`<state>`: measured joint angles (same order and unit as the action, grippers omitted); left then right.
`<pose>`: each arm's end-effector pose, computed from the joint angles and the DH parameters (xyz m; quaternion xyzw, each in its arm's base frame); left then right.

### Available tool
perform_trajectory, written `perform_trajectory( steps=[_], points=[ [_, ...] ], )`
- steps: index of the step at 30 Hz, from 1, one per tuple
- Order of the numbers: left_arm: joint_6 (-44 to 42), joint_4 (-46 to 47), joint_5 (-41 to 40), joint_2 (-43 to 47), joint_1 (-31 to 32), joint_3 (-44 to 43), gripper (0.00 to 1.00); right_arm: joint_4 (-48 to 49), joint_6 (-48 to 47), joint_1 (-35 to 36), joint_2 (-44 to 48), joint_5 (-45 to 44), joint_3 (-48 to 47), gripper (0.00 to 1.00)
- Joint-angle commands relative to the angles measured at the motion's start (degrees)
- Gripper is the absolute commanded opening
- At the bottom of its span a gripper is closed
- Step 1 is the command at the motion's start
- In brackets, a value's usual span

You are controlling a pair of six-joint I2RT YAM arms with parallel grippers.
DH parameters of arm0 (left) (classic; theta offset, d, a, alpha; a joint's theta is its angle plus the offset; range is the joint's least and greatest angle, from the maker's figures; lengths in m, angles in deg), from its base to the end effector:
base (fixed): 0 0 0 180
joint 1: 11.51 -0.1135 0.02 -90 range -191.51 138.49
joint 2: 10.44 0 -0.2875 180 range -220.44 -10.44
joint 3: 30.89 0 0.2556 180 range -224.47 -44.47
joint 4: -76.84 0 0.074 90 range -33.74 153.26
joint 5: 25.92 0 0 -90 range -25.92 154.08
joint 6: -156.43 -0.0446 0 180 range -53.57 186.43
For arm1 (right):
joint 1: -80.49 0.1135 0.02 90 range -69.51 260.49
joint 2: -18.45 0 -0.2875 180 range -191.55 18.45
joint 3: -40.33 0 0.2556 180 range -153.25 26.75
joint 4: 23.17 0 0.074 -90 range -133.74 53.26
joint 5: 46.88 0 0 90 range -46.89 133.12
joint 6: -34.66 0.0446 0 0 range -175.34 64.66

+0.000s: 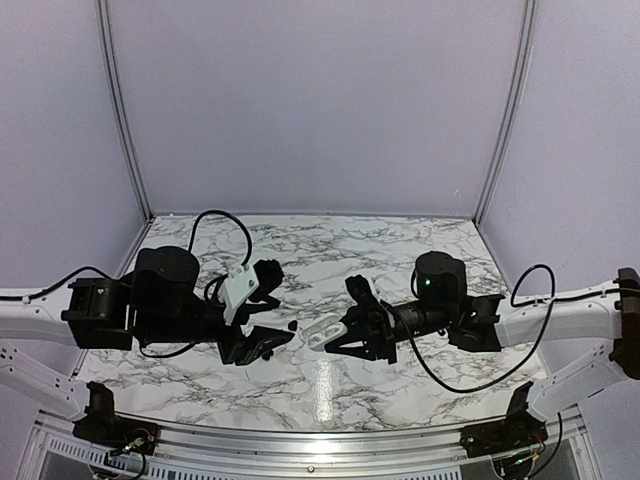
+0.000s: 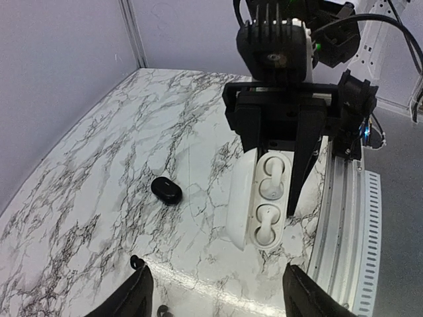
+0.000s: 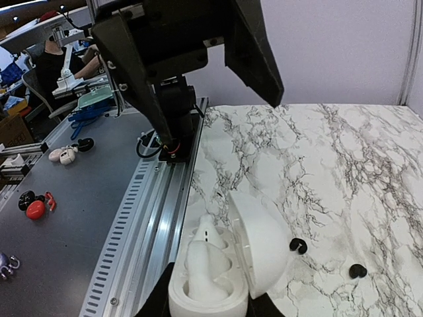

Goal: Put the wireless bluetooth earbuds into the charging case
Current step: Close the charging case with the earbuds inside.

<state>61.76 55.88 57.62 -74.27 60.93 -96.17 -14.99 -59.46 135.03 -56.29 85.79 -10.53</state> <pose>0.0833 -0.2466 0.3385 0.4828 0.6579 -0.2830 0.5040 0.1383 0.2463 0.2585 -0.5552 0.5396 0.5020 0.3854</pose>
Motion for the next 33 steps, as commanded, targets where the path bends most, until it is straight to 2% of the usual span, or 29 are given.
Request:
perform_trajectory(
  steps=[1,3,5,14,21,26,33],
  points=[
    [4.18,6.64,1.62,3.16,-2.33,5.76,0.77,1.8,0.25,0.39,-2.14,1.55,-3.28,0.0],
    [4.31,9.02,3.12,3.52,-2.68,6.97,0.9,1.81,0.39,0.38,-2.78,2.1,-3.81,0.0],
    [3.97,10.08,5.16,2.89,-2.75,7.47,0.96,1.81,0.66,0.39,-3.16,2.53,-4.46,0.0],
    [1.59,14.42,12.43,-1.58,-2.67,7.77,0.97,0.78,1.08,0.39,-4.39,3.16,-6.07,0.0],
    [-1.4,15.6,13.41,-5.19,-1.69,5.98,0.89,0.37,1.44,0.39,-4.11,2.86,-6.06,0.0],
    [-4.63,15.15,12.43,-5.52,0.02,4.81,0.79,0.64,2.44,0.39,-4.42,2.59,-5.74,0.0],
    [-11.78,13.46,2.52,-5.84,6.49,4.38,0.7,1.25,4.51,0.3,-6.43,1.84,-6.36,0.0]
  ],
)
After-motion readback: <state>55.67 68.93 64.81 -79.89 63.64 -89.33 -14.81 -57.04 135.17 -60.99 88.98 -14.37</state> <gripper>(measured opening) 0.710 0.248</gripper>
